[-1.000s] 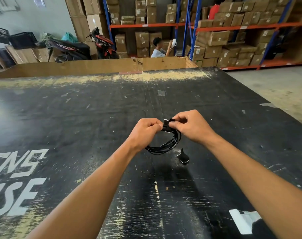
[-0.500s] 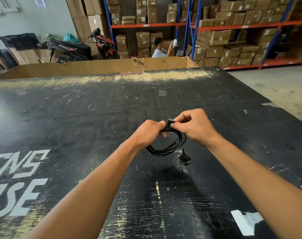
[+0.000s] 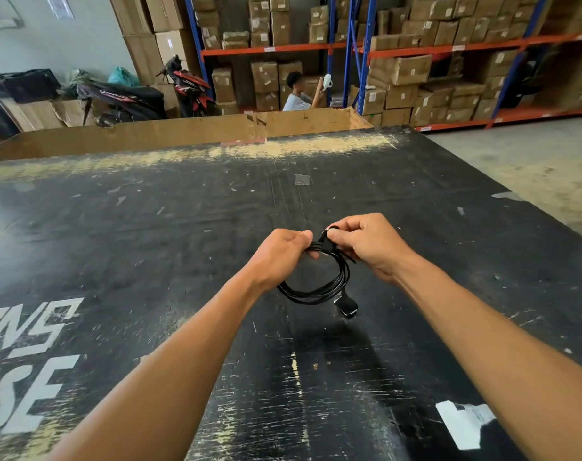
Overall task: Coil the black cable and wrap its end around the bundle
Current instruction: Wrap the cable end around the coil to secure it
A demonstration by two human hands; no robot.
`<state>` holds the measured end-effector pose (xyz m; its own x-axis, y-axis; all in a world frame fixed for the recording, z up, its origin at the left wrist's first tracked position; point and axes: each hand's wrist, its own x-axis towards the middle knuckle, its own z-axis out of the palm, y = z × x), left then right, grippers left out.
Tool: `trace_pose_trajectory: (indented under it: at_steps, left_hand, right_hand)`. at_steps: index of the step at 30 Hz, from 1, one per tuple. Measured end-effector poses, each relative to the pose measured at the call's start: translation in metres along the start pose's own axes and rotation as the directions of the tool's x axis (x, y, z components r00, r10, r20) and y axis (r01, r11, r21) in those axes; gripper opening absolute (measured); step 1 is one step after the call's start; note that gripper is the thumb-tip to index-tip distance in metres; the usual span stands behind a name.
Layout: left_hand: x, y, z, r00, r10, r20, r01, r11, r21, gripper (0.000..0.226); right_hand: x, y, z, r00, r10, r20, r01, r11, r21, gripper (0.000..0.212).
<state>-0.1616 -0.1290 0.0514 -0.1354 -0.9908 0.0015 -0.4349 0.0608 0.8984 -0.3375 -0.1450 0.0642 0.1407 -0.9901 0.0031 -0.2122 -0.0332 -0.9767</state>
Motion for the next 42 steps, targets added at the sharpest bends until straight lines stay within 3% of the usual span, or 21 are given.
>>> trace_pose_trajectory:
  at_steps: [2,4,10,13,18,24,27,32,35,38,42]
  left_hand:
    - [0.000,-0.002,-0.001,1.000,0.001,-0.012,-0.001,1.000,0.025,0.047]
    - [0.000,-0.002,-0.001,1.000,0.003,-0.020,-0.003,0.999,0.039,0.047]
    - [0.000,0.003,-0.004,0.999,-0.046,-0.016,0.044,0.991,-0.128,0.048]
    - [0.001,0.010,-0.013,0.998,-0.066,0.018,0.067,0.988,-0.140,0.048]
    - [0.010,0.016,-0.026,0.997,-0.053,0.056,0.059,0.994,-0.097,0.049]
    - [0.020,0.018,-0.034,0.997,0.013,0.075,-0.003,0.991,-0.133,0.048]
    - [0.023,0.019,-0.041,0.994,0.030,0.107,-0.014,0.989,-0.147,0.047]
    - [0.034,0.011,-0.049,0.998,0.008,0.064,0.006,0.976,-0.216,0.046]
    - [0.042,0.002,-0.054,0.998,-0.054,-0.021,0.046,0.954,-0.296,0.045]
    - [0.049,-0.008,-0.057,0.994,-0.087,-0.068,0.063,0.952,-0.300,0.045]
    - [0.052,-0.029,-0.065,0.983,-0.002,-0.181,-0.005,0.999,-0.036,0.037]
  right_hand:
    - [-0.001,0.000,-0.001,0.999,0.033,0.042,-0.034,0.999,0.023,0.004]
    - [-0.001,-0.001,-0.001,0.995,0.053,0.087,-0.054,0.998,0.012,0.013]
    - [0.005,-0.002,0.013,0.998,0.026,-0.059,-0.029,0.998,-0.061,0.015]
    - [0.006,-0.004,0.021,0.991,0.085,-0.103,-0.082,0.996,0.033,0.029]
    - [0.009,-0.021,0.020,0.984,0.180,0.017,-0.180,0.973,0.141,0.020]
    - [0.023,-0.034,0.028,0.966,0.188,-0.179,-0.166,0.977,0.132,0.028]
    - [0.027,-0.036,0.037,0.940,0.268,-0.211,-0.229,0.955,0.190,0.032]
    - [0.028,-0.039,0.042,0.941,0.324,-0.100,-0.280,0.908,0.313,0.036]
    - [0.018,-0.039,0.044,0.945,0.321,0.055,-0.326,0.927,0.187,0.025]
    - [0.015,-0.033,0.052,0.963,0.268,0.006,-0.268,0.961,0.067,0.006]
    - [0.015,-0.031,0.061,0.951,0.310,0.006,-0.310,0.951,-0.015,0.013]
